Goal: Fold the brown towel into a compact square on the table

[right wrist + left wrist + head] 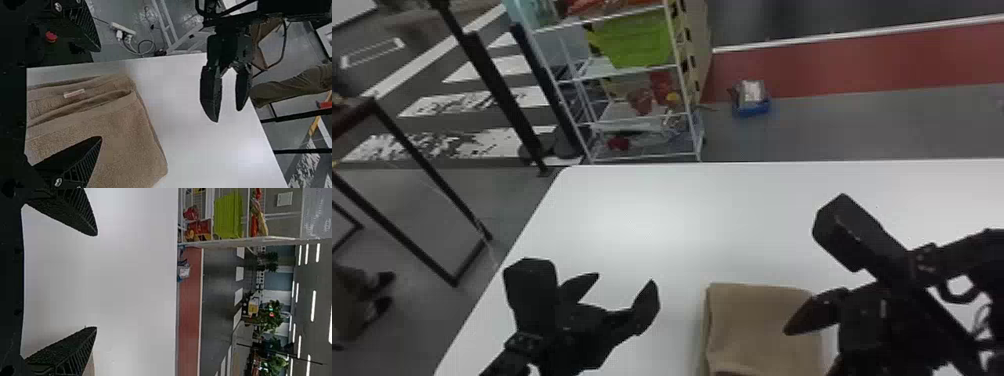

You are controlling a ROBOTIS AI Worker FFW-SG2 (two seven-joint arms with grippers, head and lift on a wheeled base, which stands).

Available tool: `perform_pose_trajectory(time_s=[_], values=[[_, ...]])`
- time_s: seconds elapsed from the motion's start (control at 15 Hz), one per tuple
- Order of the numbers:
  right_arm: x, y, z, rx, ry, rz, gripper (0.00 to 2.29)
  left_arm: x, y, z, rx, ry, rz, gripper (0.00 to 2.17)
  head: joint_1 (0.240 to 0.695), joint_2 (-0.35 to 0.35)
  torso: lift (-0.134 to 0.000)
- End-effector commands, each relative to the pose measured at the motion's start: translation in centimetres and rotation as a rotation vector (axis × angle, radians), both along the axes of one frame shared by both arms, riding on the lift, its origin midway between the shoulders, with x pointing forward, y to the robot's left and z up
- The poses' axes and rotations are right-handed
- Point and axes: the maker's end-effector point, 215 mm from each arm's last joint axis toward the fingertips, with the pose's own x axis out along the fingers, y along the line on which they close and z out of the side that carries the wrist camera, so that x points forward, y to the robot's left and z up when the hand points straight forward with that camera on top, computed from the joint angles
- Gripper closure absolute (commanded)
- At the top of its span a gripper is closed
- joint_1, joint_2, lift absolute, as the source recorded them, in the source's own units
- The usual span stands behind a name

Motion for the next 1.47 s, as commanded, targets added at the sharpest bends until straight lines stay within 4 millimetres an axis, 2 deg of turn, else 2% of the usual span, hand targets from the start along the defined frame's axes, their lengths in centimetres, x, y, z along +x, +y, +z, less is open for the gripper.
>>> perform_pose_trajectory(time_s=[0.0,0.13,0.27,0.53,0.67,0.87,1.07,1.4], values=[[-0.5,-1.5,-1.9,-0.071,-0.05,0.043,0.1,-0.2,0.1,-0.1,0.0,0.011,0.005,0.02,0.695,0.35,-0.124],[0.1,-2.4,-2.7,-0.124,-0.121,0.073,0.1,-0.3,-0.2,-0.2,0.0,0.015,0.002,0.02,0.695,0.35,-0.124],[0.9,-2.2,-2.6,-0.131,-0.179,0.106,0.23,-0.4,-0.5,-0.5,-0.007,0.021,-0.004,0.02,0.695,0.35,-0.124],[0.7,0.4,-3.6,-0.135,-0.25,0.22,0.47,-1.1,-0.5,-1.8,-0.02,0.052,0.006,0.02,0.695,0.35,-0.124],[0.3,1.7,-3.9,-0.124,-0.267,0.269,0.47,-2.4,-0.1,-2.7,-0.02,0.081,0.02,0.02,0.695,0.35,-0.124],[0.0,2.4,-4.6,-0.118,-0.253,0.29,0.47,-3.5,0.5,-3.6,-0.019,0.105,0.038,0.05,0.695,0.35,-0.124],[0.0,2.0,-5.9,-0.143,-0.231,0.287,0.47,-3.7,1.0,-3.7,-0.014,0.108,0.045,0.05,0.695,0.35,-0.124],[-1.1,2.0,-6.6,-0.134,-0.178,0.279,0.47,-3.6,1.1,-4.1,-0.011,0.108,0.046,0.04,0.695,0.35,-0.124]])
